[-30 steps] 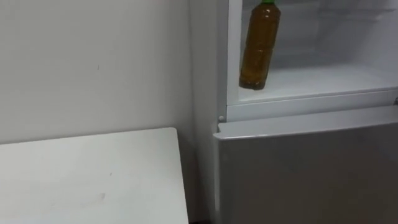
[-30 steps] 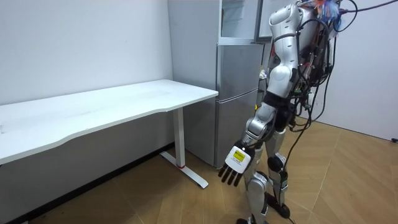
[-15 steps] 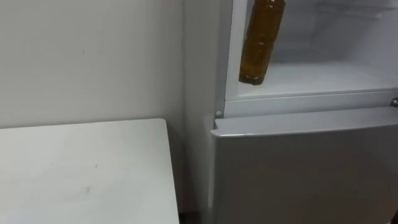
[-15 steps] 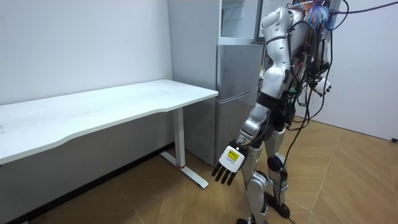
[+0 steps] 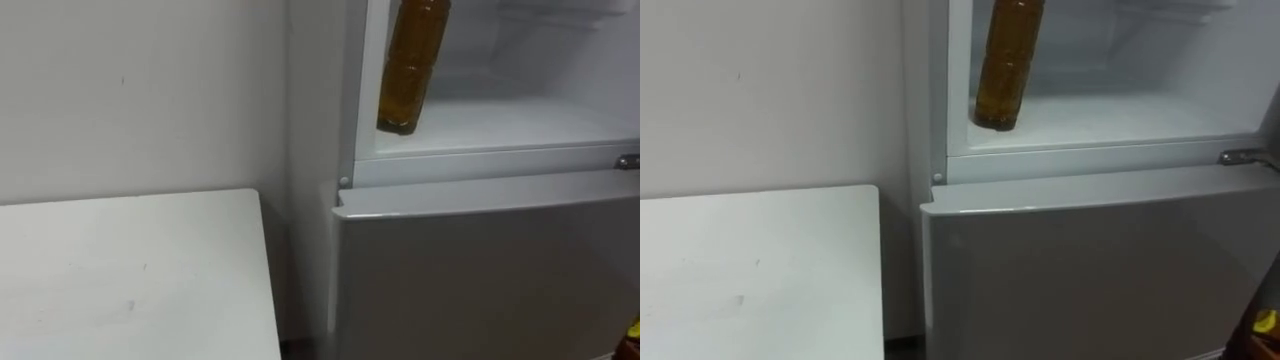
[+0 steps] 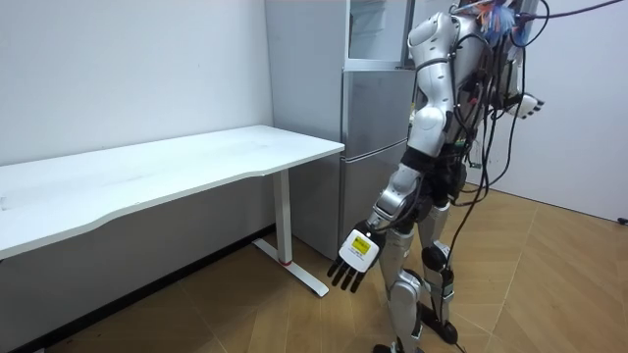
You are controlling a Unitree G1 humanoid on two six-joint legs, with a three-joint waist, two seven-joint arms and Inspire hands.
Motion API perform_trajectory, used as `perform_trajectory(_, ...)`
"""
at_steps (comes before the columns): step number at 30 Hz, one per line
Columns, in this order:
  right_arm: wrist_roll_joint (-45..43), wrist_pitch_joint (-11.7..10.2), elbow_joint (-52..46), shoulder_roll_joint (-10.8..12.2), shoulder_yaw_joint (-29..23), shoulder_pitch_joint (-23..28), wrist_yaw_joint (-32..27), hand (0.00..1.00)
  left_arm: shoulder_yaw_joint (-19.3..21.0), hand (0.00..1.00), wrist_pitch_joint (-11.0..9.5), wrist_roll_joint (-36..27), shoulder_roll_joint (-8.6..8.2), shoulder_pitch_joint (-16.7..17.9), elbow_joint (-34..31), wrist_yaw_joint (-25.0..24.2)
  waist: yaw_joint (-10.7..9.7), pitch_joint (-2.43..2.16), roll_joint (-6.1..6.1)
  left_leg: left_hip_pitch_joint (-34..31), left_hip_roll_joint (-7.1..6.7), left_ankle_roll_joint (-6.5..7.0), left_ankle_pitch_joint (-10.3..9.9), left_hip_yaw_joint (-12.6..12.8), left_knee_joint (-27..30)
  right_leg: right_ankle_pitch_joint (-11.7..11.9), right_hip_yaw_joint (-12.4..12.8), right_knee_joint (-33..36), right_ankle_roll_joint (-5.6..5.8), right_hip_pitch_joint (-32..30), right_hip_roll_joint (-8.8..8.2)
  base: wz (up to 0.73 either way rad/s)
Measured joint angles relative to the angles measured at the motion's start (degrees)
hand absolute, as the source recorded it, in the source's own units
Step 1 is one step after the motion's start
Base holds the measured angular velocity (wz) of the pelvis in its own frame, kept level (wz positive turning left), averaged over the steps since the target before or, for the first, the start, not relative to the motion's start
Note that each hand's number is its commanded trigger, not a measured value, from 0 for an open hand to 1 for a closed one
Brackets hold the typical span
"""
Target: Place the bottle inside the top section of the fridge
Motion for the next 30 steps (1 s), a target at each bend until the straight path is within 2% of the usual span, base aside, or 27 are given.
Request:
perform_trajectory(5,-6.28,-1.31,-3.78,-2.71,-1.65,-2.65,-2.01,0.0,0.54,0.0,-0.33,1.18,0.3,-0.07,0.34,0.0,-0.11,0.05,-1.09,-0.71,0.03,0.0,0.0,0.18,0.25,0.07,0.2,0.07,-0.02,-0.68,0.02,-0.03)
perform_trajectory(7,-10.42,-1.29,-3.85,-2.72,-1.63,-2.82,-2.17,0.0,0.52,0.0,-0.37,1.66,0.29,-0.24,1.07,0.0,-0.32,-0.08,-1.42,-0.94,0.03,0.0,0.0,0.18,0.26,0.1,0.14,0.02,-0.01,-0.81,0.02,0.0)
perform_trajectory(13,-14.69,-0.72,-7.96,-2.73,-1.7,-4.32,-2.32,0.0,0.55,0.0,-0.3,2.69,0.36,0.03,1.35,-0.01,-1.21,-0.02,0.06,-1.0,0.03,0.0,0.0,0.07,0.26,0.11,0.04,0.15,-0.02,-0.74,0.05,0.0)
perform_trajectory(21,-20.52,4.37,-12.06,-2.11,-0.07,-4.22,-2.91,0.0,1.94,0.0,0.1,3.86,-0.3,-1.62,4.68,-0.13,-0.86,0.07,0.3,0.07,-0.08,0.01,0.01,0.38,-0.17,-0.11,0.33,1.19,0.02,-0.74,-0.17,-0.02)
perform_trajectory(27,-24.36,6.74,-14.21,-1.5,0.99,-3.98,-2.91,0.0,2.23,0.0,0.57,4.46,-0.89,-1.55,4.8,-0.13,-0.69,0.09,0.3,0.37,-0.44,0.05,0.03,0.37,-0.21,-0.56,0.4,2.01,0.28,-1.0,-0.67,0.0)
perform_trajectory(30,-24.55,6.79,-15.41,-1.12,1.27,-2.9,-2.87,0.0,2.27,0.0,0.56,4.46,-0.89,-1.59,4.91,-0.13,0.07,0.09,0.3,0.52,-0.48,0.05,0.03,0.37,-0.25,-0.57,0.6,2.04,0.28,-0.99,-0.69,-0.05)
